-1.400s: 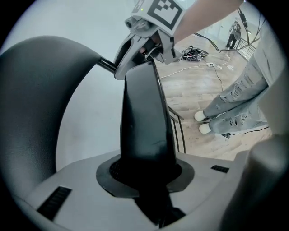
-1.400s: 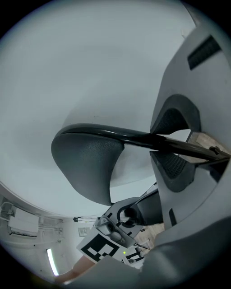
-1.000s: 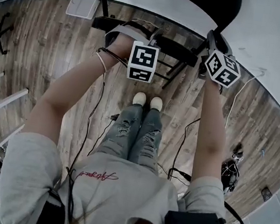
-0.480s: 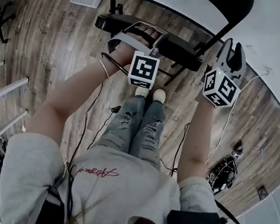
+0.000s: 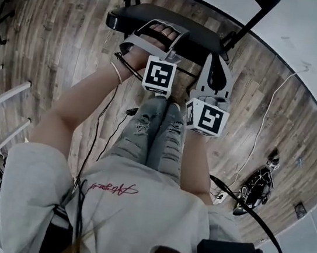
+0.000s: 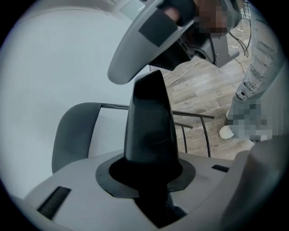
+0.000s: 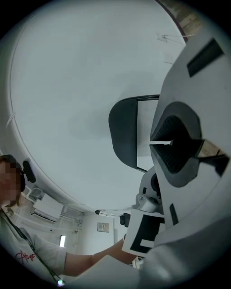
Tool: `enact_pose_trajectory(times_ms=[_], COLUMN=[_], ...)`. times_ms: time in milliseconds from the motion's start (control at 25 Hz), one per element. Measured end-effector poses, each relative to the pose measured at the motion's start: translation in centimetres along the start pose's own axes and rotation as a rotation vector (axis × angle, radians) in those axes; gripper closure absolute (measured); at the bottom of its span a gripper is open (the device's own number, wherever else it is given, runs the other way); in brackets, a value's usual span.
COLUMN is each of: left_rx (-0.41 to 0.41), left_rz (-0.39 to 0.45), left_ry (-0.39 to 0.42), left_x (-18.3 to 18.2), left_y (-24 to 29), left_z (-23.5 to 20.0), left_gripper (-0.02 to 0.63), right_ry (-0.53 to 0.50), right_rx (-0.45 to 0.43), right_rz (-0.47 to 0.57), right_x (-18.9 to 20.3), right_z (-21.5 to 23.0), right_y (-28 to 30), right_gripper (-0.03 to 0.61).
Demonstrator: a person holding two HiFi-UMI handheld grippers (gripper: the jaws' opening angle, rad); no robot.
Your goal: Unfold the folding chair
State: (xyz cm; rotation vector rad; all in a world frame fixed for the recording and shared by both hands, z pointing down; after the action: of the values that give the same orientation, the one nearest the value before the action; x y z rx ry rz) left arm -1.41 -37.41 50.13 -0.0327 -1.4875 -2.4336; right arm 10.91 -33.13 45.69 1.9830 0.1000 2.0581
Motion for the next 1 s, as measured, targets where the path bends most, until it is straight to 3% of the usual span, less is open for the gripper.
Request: enact_pose_trajectory(times_ms=[200, 440, 1000], left_rx=[0.002, -0.197, -0.403], left_rz=[0.012, -0.064, -0.038], left_ry=[-0.014, 0.080, 0.087], left_x=[-0.6, -0.4, -0.6], left_y=[-0.4, -1.2, -1.2], left_z=[4.5, 8.3, 18.4], left_gripper=[0.476, 0.471, 0.456], right_ry=[-0.013, -0.019, -0.077], right_rx=[-0.013, -0.071, -0.054], right_rz=[0.020, 0.075, 0.146], right_x=[1.7, 4.4, 11.7], right_z=[-0.9, -1.8, -4.5], right_y=[-2.5, -6.2, -13.3], right_gripper=[0.546, 0.546, 0.546])
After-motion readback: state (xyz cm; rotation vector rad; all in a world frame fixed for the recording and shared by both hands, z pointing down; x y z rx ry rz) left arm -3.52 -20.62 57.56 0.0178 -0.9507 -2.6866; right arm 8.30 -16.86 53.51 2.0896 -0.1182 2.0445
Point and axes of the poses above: the fingertips, and each gripper's own axes: y forward along the fingers, z to its right, x out of its underside, the point moved 9 cm from there along -y, backward along the fingers, and after that the axes turned 13 degrees about x, right-handed, at the moved point
